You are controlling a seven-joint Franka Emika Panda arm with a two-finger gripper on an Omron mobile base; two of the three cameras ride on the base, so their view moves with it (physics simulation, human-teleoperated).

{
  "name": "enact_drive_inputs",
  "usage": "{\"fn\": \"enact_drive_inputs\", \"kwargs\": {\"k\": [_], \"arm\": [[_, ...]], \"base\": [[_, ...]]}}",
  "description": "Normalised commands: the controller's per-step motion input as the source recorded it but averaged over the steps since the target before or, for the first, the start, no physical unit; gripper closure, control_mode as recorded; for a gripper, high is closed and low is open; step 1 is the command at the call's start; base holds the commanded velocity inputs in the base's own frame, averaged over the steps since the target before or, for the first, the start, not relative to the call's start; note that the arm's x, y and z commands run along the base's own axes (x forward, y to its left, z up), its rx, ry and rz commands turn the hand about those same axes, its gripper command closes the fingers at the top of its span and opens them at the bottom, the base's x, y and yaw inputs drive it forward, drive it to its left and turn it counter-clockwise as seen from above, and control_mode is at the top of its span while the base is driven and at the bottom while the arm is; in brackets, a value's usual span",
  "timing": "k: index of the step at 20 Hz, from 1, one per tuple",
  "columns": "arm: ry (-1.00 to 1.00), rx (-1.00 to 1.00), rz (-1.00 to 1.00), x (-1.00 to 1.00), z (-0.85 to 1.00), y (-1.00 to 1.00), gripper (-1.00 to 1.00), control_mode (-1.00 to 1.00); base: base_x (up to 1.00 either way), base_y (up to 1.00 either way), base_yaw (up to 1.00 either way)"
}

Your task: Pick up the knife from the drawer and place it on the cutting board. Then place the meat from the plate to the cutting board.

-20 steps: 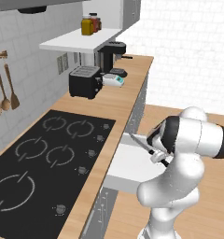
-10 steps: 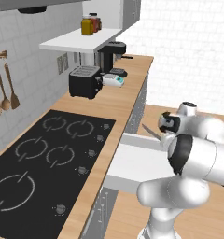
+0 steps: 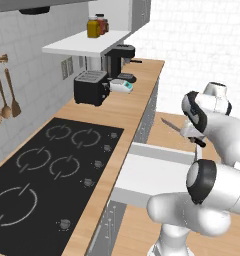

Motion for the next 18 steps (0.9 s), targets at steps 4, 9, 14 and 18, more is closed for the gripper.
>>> {"fn": "enact_drive_inputs", "kwargs": {"k": [4,9,14,18], "arm": [[-0.31,-0.15,-0.02,-0.78,0.84,0.57,1.0,-1.0],[-0.25,-0.22,0.0,-0.82,0.71,0.78,1.0,-1.0],[-0.07,-0.1,0.0,-0.59,0.38,0.49,1.0,-1.0],[0.0,0.0,0.0,-0.26,0.0,0.05,1.0,-1.0]], "base": [[0.0,0.0,0.0],[0.0,0.0,0.0],[0.0,0.0,0.0],[0.0,0.0,0.0]]}}
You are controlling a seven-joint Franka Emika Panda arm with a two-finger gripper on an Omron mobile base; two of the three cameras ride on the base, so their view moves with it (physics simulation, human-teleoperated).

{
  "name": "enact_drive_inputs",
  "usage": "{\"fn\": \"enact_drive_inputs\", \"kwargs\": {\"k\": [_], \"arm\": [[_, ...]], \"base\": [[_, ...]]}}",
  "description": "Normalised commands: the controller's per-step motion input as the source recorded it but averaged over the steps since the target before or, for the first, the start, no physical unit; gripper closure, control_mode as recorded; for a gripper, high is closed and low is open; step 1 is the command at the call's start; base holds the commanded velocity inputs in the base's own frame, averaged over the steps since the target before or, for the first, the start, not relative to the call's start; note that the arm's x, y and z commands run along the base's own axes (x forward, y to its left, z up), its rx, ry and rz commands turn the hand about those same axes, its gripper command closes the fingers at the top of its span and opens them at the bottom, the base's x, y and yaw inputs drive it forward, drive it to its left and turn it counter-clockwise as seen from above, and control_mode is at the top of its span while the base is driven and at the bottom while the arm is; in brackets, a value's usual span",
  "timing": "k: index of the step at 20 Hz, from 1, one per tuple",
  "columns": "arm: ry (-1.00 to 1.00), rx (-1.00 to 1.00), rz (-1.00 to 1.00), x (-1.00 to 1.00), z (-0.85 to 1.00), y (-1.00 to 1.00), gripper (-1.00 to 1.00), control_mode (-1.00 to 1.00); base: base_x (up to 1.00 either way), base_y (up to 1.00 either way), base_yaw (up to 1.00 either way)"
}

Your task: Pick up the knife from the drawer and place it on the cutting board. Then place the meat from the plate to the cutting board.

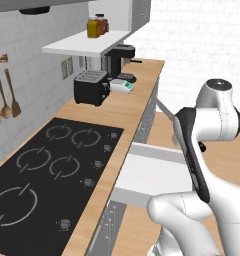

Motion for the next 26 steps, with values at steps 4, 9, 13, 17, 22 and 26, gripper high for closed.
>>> {"fn": "enact_drive_inputs", "kwargs": {"k": [4,9,13,17,22,26], "arm": [[0.0,0.0,0.03,-0.18,-0.05,0.0,1.0,-1.0],[0.0,0.0,0.0,0.0,0.0,0.0,1.0,-1.0],[0.0,0.0,0.03,0.0,0.0,0.01,1.0,-1.0],[0.0,0.0,0.24,-0.06,0.0,0.12,1.0,-1.0],[0.0,0.0,0.0,0.0,0.0,0.0,1.0,1.0],[0.0,0.0,0.0,0.0,0.0,0.0,1.0,1.0]], "base": [[0.0,0.0,0.0],[0.0,0.0,0.0],[0.0,0.0,0.0],[0.0,0.0,0.0],[-0.53,0.08,0.54],[-0.47,0.12,0.87]]}}
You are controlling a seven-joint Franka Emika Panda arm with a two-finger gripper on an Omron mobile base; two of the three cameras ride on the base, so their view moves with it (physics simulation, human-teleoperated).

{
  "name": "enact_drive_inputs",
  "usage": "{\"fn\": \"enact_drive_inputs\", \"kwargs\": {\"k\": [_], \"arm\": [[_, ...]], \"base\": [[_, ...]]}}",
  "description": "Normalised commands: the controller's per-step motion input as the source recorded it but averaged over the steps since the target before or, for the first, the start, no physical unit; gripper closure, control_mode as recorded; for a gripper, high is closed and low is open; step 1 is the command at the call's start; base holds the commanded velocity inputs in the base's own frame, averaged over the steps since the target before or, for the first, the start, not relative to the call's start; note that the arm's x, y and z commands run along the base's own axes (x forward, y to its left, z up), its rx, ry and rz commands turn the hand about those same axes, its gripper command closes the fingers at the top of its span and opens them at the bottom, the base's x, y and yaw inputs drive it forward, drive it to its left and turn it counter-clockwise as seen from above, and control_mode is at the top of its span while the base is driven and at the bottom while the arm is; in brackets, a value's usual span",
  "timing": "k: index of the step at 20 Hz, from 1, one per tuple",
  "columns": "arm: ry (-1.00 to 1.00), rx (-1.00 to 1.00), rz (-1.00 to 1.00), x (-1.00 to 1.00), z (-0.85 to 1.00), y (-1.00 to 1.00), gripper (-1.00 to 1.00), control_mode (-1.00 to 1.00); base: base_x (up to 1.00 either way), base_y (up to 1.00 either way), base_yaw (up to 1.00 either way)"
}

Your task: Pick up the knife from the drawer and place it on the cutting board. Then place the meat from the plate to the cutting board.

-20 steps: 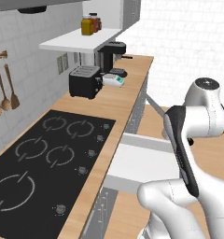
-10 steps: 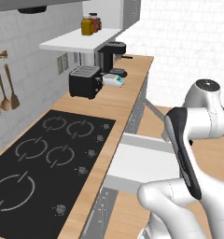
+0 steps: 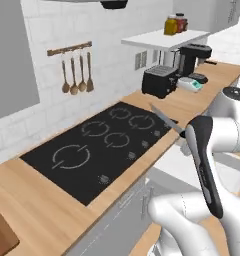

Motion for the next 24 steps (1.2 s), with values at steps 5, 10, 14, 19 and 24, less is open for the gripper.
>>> {"fn": "enact_drive_inputs", "kwargs": {"k": [5,10,14,19,24], "arm": [[0.0,0.0,0.0,0.0,0.0,0.0,1.0,1.0],[0.0,0.0,0.0,0.0,0.0,0.0,1.0,1.0],[0.0,0.0,0.0,0.0,0.0,0.0,1.0,1.0],[0.0,0.0,0.0,0.0,0.0,0.0,1.0,1.0],[0.0,0.0,0.0,0.0,0.0,0.0,1.0,1.0]], "base": [[-0.04,0.48,0.91],[-0.18,0.33,0.62],[-0.04,0.63,0.39],[0.0,0.69,0.11],[0.0,0.69,0.0]]}}
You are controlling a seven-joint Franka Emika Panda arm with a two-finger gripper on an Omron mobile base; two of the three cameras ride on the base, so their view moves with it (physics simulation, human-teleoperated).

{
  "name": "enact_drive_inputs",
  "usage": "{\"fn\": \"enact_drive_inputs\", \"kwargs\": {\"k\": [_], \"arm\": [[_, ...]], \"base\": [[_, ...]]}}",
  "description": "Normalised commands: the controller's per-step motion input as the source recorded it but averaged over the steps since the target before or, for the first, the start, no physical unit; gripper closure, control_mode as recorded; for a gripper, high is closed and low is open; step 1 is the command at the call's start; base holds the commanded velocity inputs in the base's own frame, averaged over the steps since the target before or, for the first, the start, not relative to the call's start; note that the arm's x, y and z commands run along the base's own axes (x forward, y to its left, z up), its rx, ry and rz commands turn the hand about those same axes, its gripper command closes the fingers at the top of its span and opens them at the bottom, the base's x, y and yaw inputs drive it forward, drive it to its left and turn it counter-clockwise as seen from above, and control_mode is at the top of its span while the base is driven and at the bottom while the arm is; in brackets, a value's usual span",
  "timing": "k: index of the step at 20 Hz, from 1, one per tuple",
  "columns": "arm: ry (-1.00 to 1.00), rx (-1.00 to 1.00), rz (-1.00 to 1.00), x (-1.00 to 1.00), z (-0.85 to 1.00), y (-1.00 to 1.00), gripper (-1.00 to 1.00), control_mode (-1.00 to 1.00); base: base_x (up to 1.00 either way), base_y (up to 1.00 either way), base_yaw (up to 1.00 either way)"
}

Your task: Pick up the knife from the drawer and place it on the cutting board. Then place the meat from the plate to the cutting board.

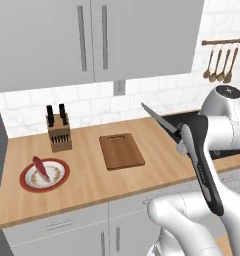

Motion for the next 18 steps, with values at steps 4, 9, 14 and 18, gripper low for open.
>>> {"fn": "enact_drive_inputs", "kwargs": {"k": [4,9,14,18], "arm": [[0.0,0.0,0.0,0.0,0.0,0.0,1.0,1.0],[0.0,0.0,0.0,0.0,0.0,0.0,1.0,1.0],[0.0,0.0,0.0,0.0,0.0,0.0,1.0,1.0],[0.0,0.0,0.0,0.0,0.0,0.0,1.0,1.0]], "base": [[0.09,0.62,0.0],[0.27,0.5,0.0],[0.44,0.4,0.0],[0.35,0.41,0.0]]}}
